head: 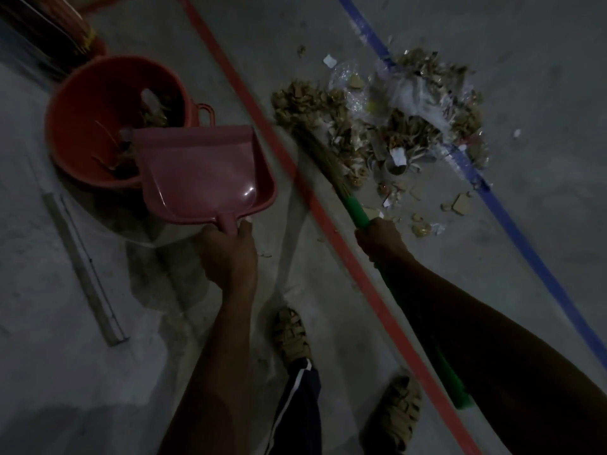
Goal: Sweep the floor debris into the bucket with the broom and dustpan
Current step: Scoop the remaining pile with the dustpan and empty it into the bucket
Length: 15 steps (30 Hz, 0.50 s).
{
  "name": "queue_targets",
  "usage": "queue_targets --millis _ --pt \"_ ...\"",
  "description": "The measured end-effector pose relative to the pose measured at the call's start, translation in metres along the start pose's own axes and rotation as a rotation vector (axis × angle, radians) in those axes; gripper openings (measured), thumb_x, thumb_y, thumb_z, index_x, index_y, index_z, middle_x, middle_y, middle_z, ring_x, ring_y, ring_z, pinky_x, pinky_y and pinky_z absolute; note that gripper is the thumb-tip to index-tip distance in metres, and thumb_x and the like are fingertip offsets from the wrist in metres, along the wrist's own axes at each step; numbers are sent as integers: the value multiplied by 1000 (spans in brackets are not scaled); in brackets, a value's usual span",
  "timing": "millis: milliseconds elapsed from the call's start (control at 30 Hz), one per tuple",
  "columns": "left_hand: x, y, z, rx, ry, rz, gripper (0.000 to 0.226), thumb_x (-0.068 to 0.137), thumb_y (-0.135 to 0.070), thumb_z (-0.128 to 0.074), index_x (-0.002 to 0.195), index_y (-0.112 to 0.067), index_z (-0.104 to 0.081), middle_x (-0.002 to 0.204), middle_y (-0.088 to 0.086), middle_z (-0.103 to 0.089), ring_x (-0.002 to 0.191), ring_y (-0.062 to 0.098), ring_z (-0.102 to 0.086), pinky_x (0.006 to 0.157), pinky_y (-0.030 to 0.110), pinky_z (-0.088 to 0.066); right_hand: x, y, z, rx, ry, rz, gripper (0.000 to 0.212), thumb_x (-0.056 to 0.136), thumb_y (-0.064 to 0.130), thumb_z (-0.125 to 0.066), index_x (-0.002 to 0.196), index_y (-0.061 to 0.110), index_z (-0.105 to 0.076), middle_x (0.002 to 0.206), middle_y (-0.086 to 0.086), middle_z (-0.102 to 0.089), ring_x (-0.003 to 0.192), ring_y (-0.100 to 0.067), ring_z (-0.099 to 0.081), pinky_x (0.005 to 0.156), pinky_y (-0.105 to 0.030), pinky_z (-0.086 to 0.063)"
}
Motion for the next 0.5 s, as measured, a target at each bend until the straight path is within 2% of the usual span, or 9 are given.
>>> queue_targets --millis 67,233,433,500 --pt "-6 -6 0 4 8 23 47 83 -41 -73 106 -2 -61 106 18 -68 96 36 -64 68 31 -35 -9 1 11 7 -9 51 29 98 24 -55 91 -3 -62 77 -20 -68 59 -33 -69 54 -45 -61" --pt "-8 -26 1 -1 53 45 50 79 -47 -73 103 -5 -62 102 18 -69 92 38 -66 69 35 -44 -32 27 36 -28 -69 248 33 99 33 -56 94 1 -60 76 -20 -66 60 -34 -64 58 -54 -57" --pt "15 -74 11 -10 106 0 49 81 -42 -76 104 -1 -63 103 21 -68 93 39 -64 67 34 -38 -25 101 67 -19 -73 321 37 100 39 -54 83 7 -56 69 -15 -62 57 -30 -62 59 -48 -56" --pt "31 -92 11 -12 116 -36 50 80 -44 -75 104 -2 -62 102 22 -68 93 40 -65 69 36 -42 -14 132 79 -18 -94 321 36 101 36 -56 81 6 -56 66 -11 -58 55 -25 -57 57 -38 -51"
Point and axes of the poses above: each hand's wrist, its own x-axis towards the middle knuckle, its own z-axis out of the back of the hand, y = z × x, the point moved 9 cm from there along x, towards the middle knuckle
